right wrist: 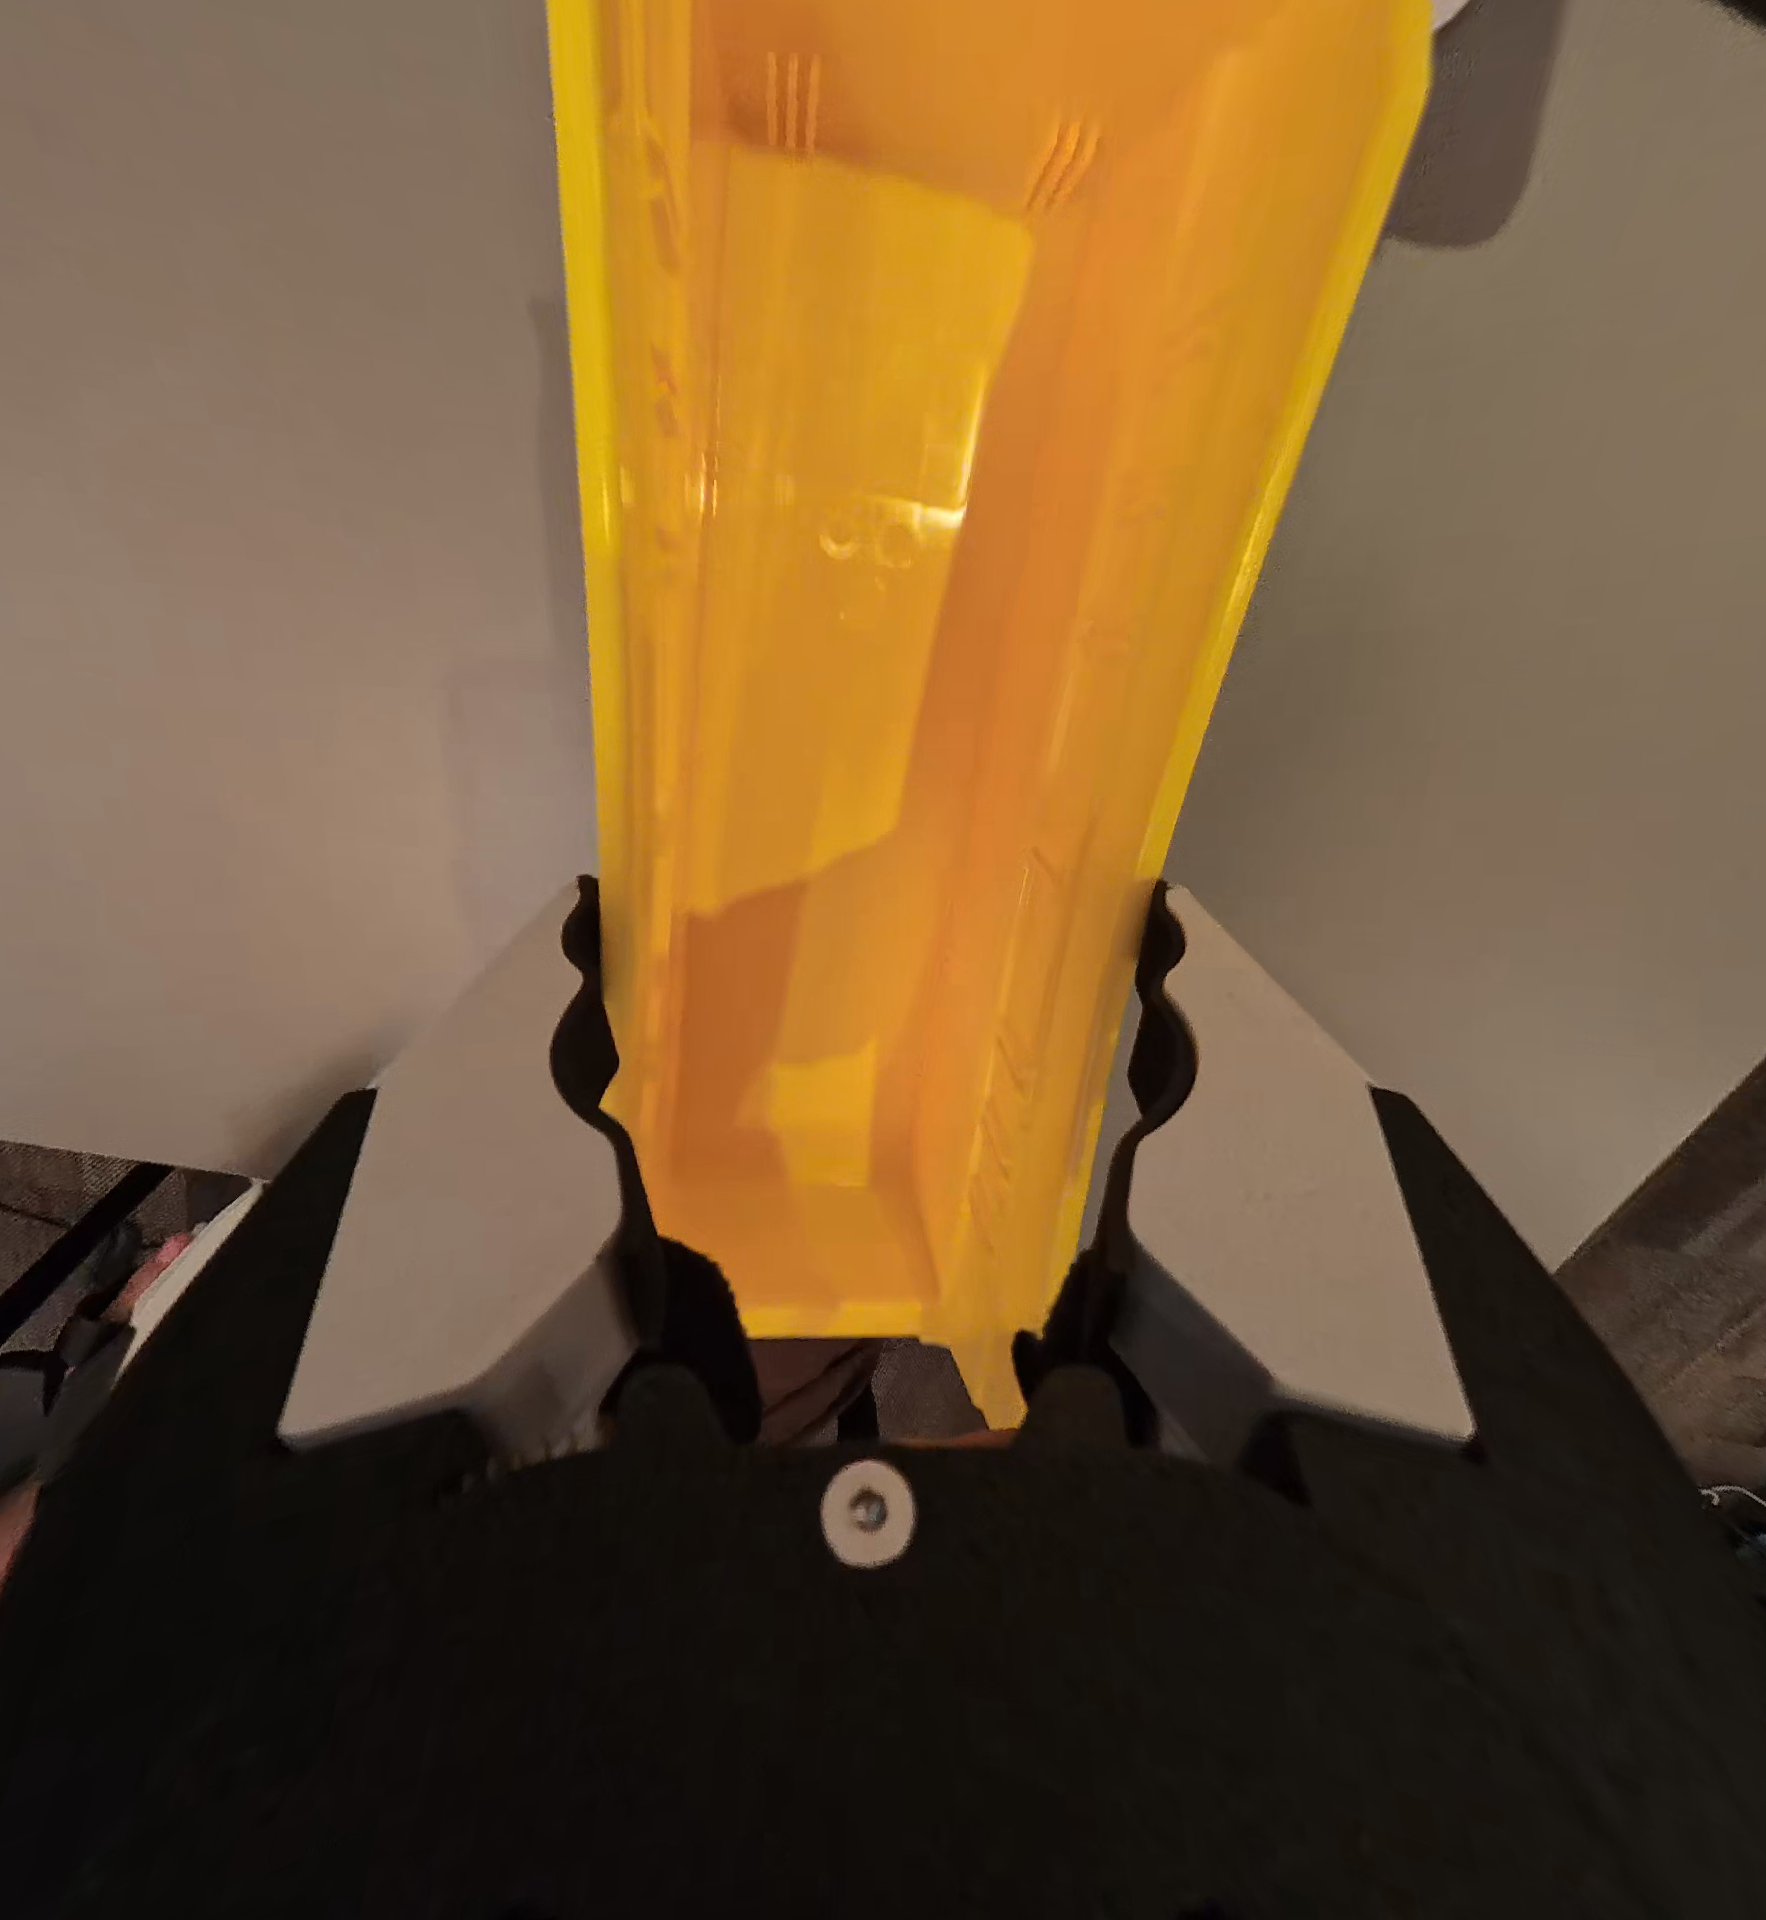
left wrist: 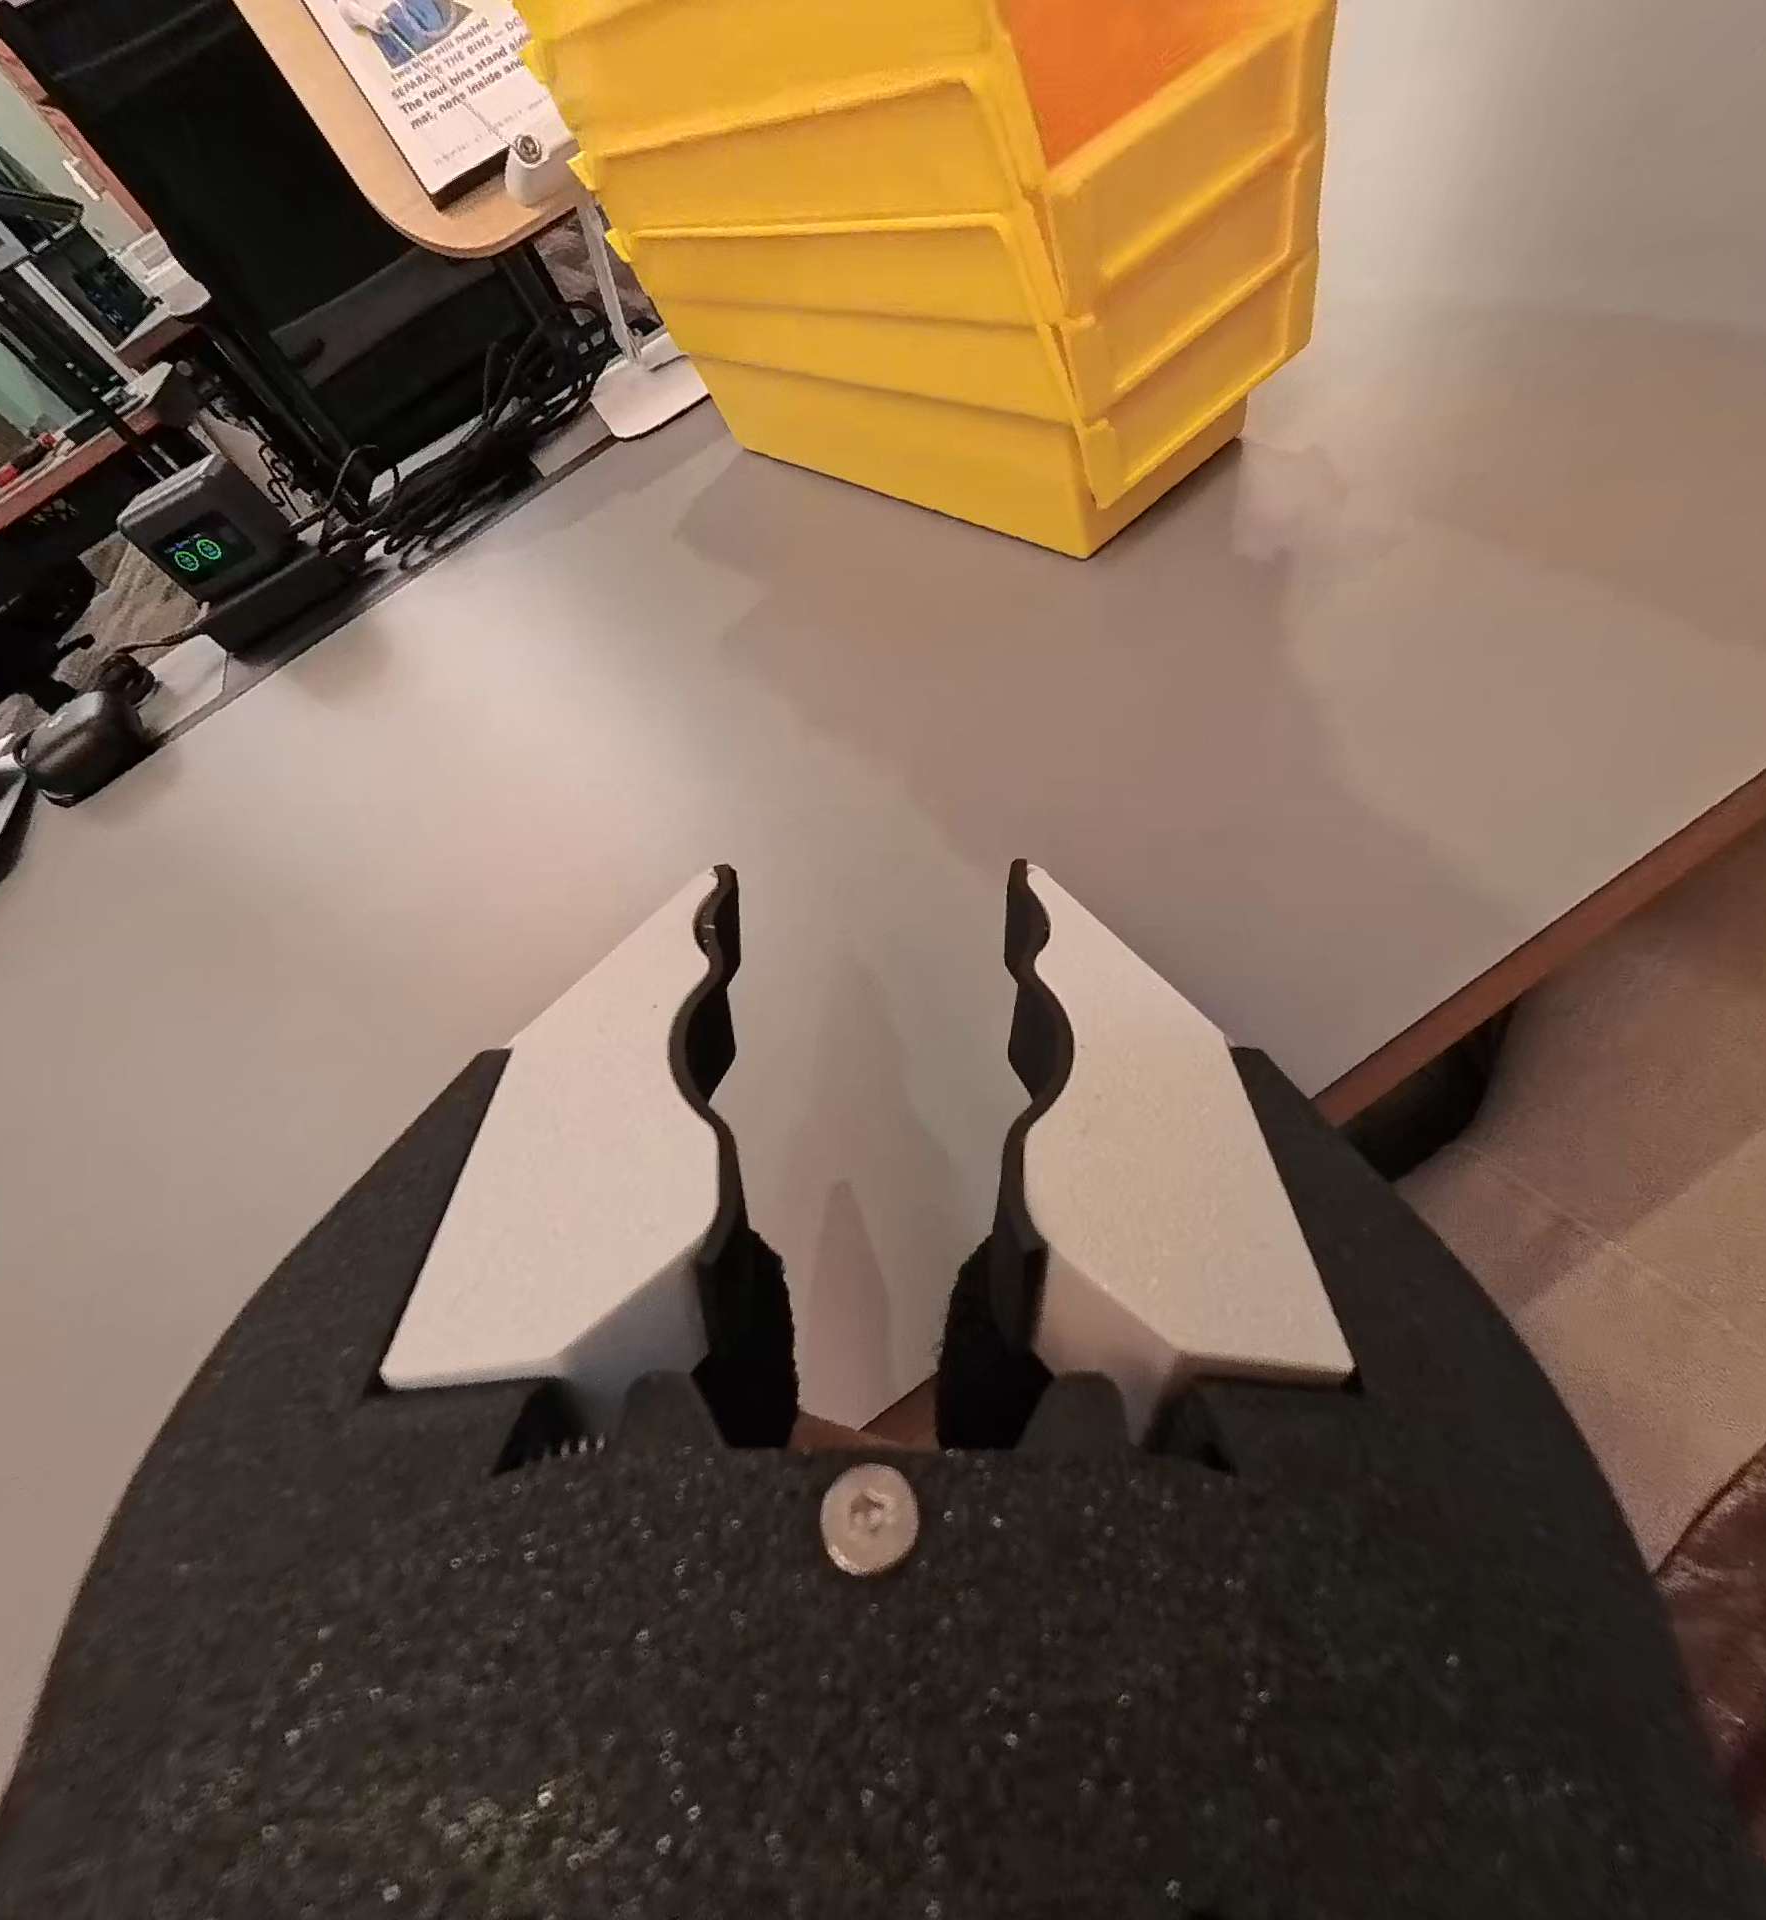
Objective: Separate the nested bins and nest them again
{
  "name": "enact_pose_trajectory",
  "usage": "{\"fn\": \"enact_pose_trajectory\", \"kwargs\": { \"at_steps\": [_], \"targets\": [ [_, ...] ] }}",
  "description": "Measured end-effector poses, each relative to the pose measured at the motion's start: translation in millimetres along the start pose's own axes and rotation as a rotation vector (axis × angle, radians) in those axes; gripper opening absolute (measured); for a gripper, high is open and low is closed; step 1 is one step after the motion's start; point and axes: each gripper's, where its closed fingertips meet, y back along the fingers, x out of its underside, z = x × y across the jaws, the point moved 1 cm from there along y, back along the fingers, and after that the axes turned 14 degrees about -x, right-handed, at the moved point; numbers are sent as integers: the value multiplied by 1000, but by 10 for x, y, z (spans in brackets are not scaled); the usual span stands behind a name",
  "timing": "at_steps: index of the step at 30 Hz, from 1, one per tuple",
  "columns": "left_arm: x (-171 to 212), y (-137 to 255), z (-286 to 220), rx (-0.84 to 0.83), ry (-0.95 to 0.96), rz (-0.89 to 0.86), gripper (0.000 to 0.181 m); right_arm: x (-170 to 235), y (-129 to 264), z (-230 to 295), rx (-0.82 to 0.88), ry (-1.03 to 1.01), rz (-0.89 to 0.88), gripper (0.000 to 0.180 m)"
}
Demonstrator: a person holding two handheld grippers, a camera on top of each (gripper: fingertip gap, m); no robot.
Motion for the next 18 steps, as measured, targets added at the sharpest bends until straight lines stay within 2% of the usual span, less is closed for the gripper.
{"fn": "enact_pose_trajectory", "kwargs": {
  "at_steps": [10, 18],
  "targets": [
    [0, 8, -17, 1, -10, -1, 50, 97, 539, -20, 12, 12, -12, 100],
    [8, 13, -11, -5, -23, -1, 50, 226, 1182, -568, 125, -30, -73, 102]
  ]
}}
